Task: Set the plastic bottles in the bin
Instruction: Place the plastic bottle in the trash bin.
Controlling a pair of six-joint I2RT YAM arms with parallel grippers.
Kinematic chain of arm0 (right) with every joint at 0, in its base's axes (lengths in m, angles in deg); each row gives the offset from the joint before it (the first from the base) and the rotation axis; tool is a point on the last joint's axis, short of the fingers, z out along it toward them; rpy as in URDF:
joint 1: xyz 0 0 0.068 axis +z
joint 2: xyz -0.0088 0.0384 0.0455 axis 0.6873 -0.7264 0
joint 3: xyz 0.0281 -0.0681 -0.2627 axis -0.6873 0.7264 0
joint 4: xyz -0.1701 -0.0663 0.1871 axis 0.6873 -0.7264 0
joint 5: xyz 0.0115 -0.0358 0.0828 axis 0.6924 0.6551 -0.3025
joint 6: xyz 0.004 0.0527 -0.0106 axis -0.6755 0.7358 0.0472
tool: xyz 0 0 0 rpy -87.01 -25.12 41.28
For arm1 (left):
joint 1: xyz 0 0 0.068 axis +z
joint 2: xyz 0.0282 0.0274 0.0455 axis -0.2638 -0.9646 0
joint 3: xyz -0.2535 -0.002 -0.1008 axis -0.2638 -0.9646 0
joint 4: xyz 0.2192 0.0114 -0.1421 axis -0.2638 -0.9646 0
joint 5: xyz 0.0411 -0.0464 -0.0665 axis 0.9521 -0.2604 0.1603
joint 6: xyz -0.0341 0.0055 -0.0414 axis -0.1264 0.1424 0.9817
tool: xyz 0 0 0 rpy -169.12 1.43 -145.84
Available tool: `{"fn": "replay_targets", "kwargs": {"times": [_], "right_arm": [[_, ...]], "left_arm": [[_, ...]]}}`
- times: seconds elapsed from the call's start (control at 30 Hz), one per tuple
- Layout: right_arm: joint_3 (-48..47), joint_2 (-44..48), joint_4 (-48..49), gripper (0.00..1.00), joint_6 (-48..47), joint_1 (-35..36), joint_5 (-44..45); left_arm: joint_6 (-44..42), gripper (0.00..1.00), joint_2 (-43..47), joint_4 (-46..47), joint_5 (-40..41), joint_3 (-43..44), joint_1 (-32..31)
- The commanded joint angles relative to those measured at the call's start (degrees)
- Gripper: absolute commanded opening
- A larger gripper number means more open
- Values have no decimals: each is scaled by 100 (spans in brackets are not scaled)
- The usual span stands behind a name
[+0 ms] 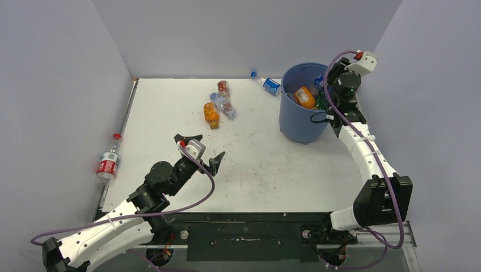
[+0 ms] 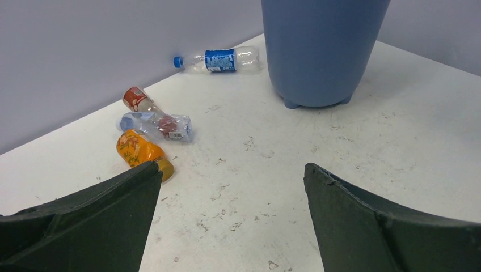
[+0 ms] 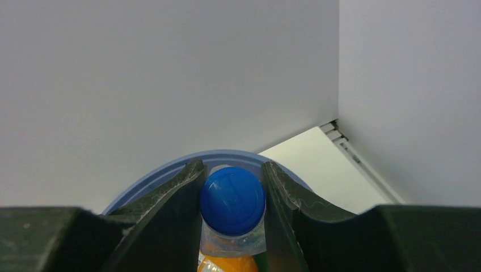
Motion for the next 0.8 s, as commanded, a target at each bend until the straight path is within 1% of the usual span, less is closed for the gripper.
{"fn": "replay_targets", "kwargs": {"times": [0.0, 0.1, 0.23, 0.4, 0.47, 0.53, 0.6, 0.67, 0.77], "right_arm": [[247, 170, -266, 5, 911, 31, -647], [339, 548, -128, 5, 1006, 47, -770], [368, 997, 83, 5, 916, 159, -659], [117, 1192, 58, 5, 545, 545, -523], [-174, 1055, -246, 5, 328, 812, -436], [-590, 812, -791, 5, 147, 1071, -258], [-912, 560, -1396, 5, 175, 1220, -32], [-998, 431, -1837, 5, 206, 1273, 130], [-1090, 268, -2308, 5, 242, 1297, 29]], "left_arm": [[-39, 96, -36, 68, 79, 293, -45], [-25, 96, -59, 68, 68, 293, -45], [-24, 96, -80, 69, 65, 301, -54], [-9, 96, -116, 77, 59, 293, -62], [-18, 96, -141, 69, 68, 293, -54], [-19, 96, -169, 60, 68, 302, -56], [-30, 96, -197, 31, 76, 310, -61], [-55, 96, -229, -3, 131, 332, -77], [-117, 96, -292, -65, 198, 361, -138]]}}
